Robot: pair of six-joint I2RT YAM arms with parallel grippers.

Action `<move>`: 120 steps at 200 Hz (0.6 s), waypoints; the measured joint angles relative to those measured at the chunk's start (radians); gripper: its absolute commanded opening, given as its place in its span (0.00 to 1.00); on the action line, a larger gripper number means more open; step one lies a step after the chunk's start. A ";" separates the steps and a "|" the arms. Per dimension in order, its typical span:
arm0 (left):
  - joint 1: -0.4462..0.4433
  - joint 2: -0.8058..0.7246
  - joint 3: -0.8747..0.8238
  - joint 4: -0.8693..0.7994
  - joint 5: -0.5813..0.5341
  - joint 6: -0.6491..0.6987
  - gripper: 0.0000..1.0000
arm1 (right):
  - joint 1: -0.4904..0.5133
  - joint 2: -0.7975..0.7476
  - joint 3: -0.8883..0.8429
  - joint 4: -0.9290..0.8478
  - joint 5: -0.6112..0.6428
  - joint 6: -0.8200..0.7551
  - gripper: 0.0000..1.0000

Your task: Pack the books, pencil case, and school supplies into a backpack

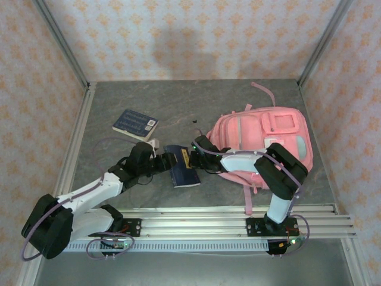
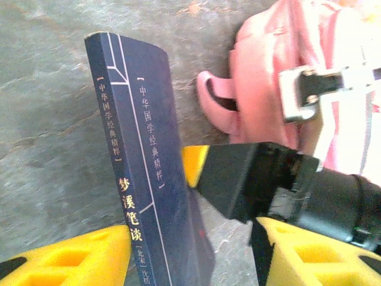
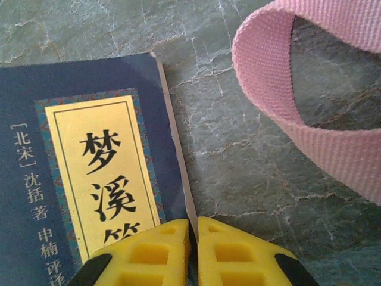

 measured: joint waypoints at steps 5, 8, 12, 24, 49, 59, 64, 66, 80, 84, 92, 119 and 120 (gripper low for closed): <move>0.000 0.005 0.000 0.013 0.003 -0.001 0.56 | 0.000 0.000 -0.001 0.002 0.000 0.000 0.10; 0.000 0.010 0.000 0.020 0.005 -0.002 0.56 | 0.000 -0.001 -0.002 0.005 -0.002 0.001 0.10; 0.000 0.021 0.000 0.032 0.012 -0.003 0.56 | 0.000 -0.001 -0.003 0.010 -0.007 0.003 0.10; -0.008 0.056 -0.006 0.068 0.023 -0.008 0.55 | 0.003 -0.001 -0.007 0.018 -0.018 0.005 0.10; -0.013 0.121 -0.041 0.113 0.041 -0.026 0.54 | 0.003 -0.002 -0.016 0.032 -0.030 0.008 0.10; -0.013 0.137 -0.051 0.117 0.042 -0.028 0.51 | 0.003 -0.003 -0.018 0.036 -0.032 0.008 0.10; -0.013 0.142 -0.053 0.117 0.042 -0.027 0.48 | 0.003 -0.005 -0.020 0.036 -0.033 0.008 0.10; -0.013 0.143 -0.053 0.117 0.042 -0.030 0.47 | 0.003 -0.005 -0.020 0.036 -0.033 0.008 0.10; -0.013 0.145 -0.054 0.117 0.043 -0.033 0.35 | 0.003 -0.011 -0.026 0.035 -0.034 0.008 0.10; -0.013 0.144 -0.054 0.117 0.044 -0.024 0.30 | 0.003 -0.013 -0.029 0.035 -0.034 0.008 0.10; -0.013 0.136 -0.054 0.115 0.044 -0.026 0.22 | 0.002 -0.021 -0.034 0.029 -0.036 0.008 0.10; -0.013 0.058 -0.052 0.081 0.045 -0.003 0.00 | -0.028 -0.089 -0.094 0.003 -0.066 0.008 0.15; -0.013 0.051 -0.051 0.078 0.045 -0.002 0.00 | -0.031 -0.093 -0.097 0.002 -0.068 0.008 0.16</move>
